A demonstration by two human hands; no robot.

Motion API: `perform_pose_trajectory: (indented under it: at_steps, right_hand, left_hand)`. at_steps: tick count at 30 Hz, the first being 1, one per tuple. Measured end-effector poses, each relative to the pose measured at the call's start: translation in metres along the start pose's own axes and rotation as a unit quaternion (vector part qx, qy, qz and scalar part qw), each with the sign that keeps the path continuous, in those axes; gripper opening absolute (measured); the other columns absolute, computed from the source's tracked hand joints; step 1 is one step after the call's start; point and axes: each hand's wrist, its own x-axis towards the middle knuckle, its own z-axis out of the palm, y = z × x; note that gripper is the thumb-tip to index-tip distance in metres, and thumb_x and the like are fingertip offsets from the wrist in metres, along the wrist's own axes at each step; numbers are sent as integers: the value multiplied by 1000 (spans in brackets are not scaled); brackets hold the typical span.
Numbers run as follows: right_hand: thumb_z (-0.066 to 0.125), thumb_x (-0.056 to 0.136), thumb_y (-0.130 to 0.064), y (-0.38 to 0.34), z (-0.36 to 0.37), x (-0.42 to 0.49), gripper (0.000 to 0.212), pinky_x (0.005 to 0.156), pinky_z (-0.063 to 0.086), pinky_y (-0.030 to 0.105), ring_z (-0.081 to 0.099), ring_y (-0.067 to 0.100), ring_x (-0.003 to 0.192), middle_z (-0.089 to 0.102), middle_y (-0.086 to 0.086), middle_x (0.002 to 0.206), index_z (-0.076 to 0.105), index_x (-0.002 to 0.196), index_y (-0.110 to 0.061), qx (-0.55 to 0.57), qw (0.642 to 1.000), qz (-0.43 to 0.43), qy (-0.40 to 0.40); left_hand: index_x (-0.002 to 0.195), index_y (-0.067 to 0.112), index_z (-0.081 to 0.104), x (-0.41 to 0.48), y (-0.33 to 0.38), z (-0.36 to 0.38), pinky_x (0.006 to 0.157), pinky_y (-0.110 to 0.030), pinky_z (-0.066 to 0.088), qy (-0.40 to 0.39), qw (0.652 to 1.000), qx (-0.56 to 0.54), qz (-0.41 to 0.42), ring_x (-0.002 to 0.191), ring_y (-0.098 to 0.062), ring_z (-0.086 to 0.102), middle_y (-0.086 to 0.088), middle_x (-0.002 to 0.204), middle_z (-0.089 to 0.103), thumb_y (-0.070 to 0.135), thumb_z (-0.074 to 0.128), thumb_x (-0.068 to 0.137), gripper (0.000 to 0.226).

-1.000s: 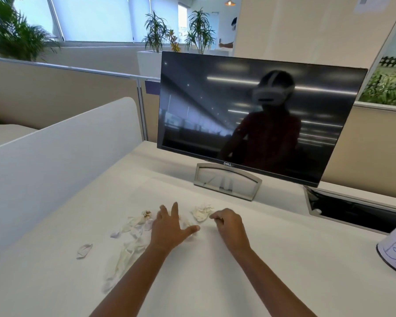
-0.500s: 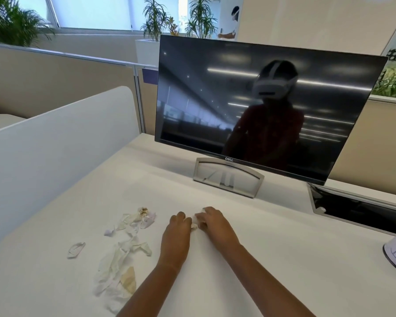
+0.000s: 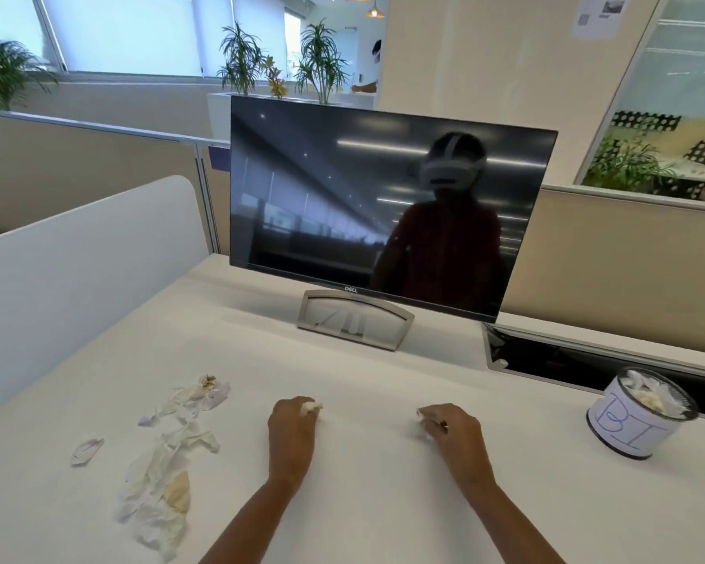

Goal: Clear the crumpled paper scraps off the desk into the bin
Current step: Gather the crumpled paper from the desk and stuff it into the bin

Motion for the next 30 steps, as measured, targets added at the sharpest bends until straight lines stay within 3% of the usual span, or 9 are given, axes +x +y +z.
perform_pose_trajectory:
  at_steps: [5,9,15,19,21,25,30]
  right_hand:
    - [64,81,5,22,-49,-9,16,67,42,-5,62,20,86,68,11,95,70,95,1,78,994,57,42]
    - [64,83,2,38,-87,-13,15,63,43,-4,61,14,78,69,11,96,70,96,2,81,992,65,65]
    - [62,84,2,60,-144,-16,18,56,45,-1,60,19,78,68,14,96,68,101,5,84,989,60,107]
    - [59,86,0,66,-178,-13,22,61,43,-3,60,21,85,66,9,97,65,107,-3,93,983,36,156]
    - [59,87,-2,71,-197,-9,30,67,43,2,59,20,89,64,6,102,62,116,-9,96,977,30,186]
    - [57,88,-2,86,-229,2,33,87,44,27,59,25,105,65,11,114,59,120,-7,95,966,32,237]
    - [56,88,0,103,-257,20,26,83,42,25,61,26,101,66,14,111,62,113,-2,74,962,17,263]
  left_hand:
    - [101,-5,68,-31,51,47,81,-22,43,-55,991,-113,-34,101,-28,63,-20,106,70,5,59,88,18]
    - [99,-7,68,-49,93,85,75,-22,49,-89,979,-179,-34,87,-24,63,-22,105,70,0,59,87,17]
    - [107,-4,66,-65,157,137,91,-32,49,-111,967,-224,-43,102,-30,63,-19,112,67,3,59,88,22]
    - [111,-1,64,-70,198,170,78,-26,48,-133,959,-249,-6,92,-22,58,-20,112,66,6,58,89,23]
    - [110,1,65,-73,222,189,73,-20,45,-149,955,-256,24,89,-17,57,-18,110,66,7,58,89,23]
    - [103,-3,67,-80,263,223,70,-13,44,-185,949,-240,84,89,-22,61,-16,101,69,0,59,86,20]
    - [102,-2,66,-84,294,260,67,-5,36,-206,950,-186,143,93,-18,56,-19,112,63,-3,57,84,21]
